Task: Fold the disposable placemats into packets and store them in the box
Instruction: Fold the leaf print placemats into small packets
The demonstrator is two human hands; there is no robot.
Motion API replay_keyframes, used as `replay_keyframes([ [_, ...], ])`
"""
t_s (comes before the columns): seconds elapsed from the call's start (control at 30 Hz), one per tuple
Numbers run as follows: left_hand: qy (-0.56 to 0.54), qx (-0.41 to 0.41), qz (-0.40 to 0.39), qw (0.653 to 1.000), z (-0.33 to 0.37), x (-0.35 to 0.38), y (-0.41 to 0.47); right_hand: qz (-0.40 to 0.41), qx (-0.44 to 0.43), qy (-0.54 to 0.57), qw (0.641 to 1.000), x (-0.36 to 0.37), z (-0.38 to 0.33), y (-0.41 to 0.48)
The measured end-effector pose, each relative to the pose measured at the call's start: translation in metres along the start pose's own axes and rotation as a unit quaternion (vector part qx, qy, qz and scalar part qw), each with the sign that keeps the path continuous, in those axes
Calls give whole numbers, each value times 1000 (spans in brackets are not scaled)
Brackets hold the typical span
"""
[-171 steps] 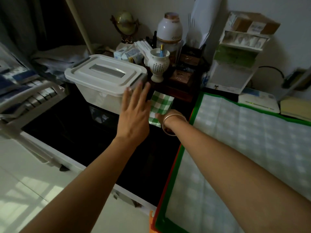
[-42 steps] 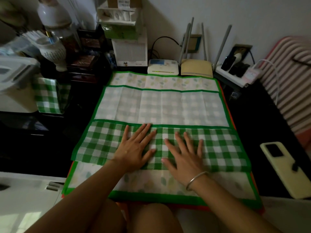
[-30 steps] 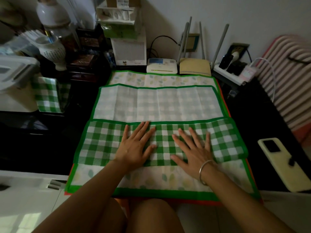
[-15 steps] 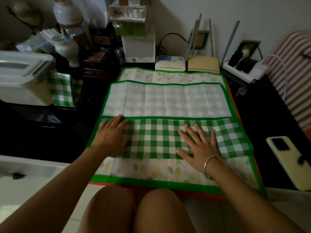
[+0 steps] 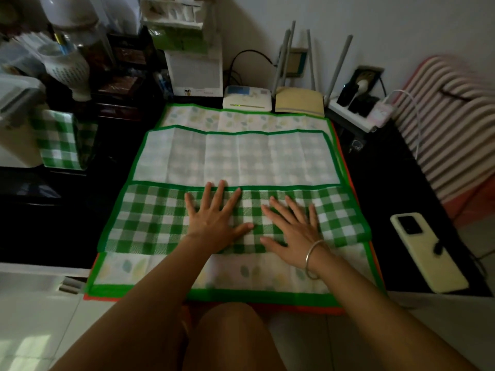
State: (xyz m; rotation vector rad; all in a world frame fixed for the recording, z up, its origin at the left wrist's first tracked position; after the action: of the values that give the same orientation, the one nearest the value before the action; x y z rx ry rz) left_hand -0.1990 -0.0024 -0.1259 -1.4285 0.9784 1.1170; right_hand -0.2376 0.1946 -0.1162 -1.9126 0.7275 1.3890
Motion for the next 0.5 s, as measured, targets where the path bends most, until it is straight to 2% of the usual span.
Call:
replay_keyframes([
  [0.1,-7,-1,4,1000,-3,1,0,25,3,-19,999,-8,34,-10],
  [0.23,-6,-5,12,1000,-2,-1,0,31,126,-57,990,-12,83,-25],
  [0.33,2,-6,5,1000,-3,-6,1,21,132,-50,990,-10,83,-23],
  [0.43,19,-1,2,1000,-4,-14,2,36,122,-9,992,-13,82,-24],
  [0.5,28,2,2,1000,-4,-17,2,64,115,70,989,-18,81,-28],
])
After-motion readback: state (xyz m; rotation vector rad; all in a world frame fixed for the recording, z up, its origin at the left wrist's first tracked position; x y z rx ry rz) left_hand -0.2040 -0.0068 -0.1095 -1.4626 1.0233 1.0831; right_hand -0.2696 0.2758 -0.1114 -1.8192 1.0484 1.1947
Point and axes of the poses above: each hand's wrist, its own y-axis towards the middle knuckle, its own x-axis out of the palm, z = x × y, the point moved 4 cm from there along y, towards the middle knuckle, and after that the axes turned 6 degrees about y, right-handed, at the moved point
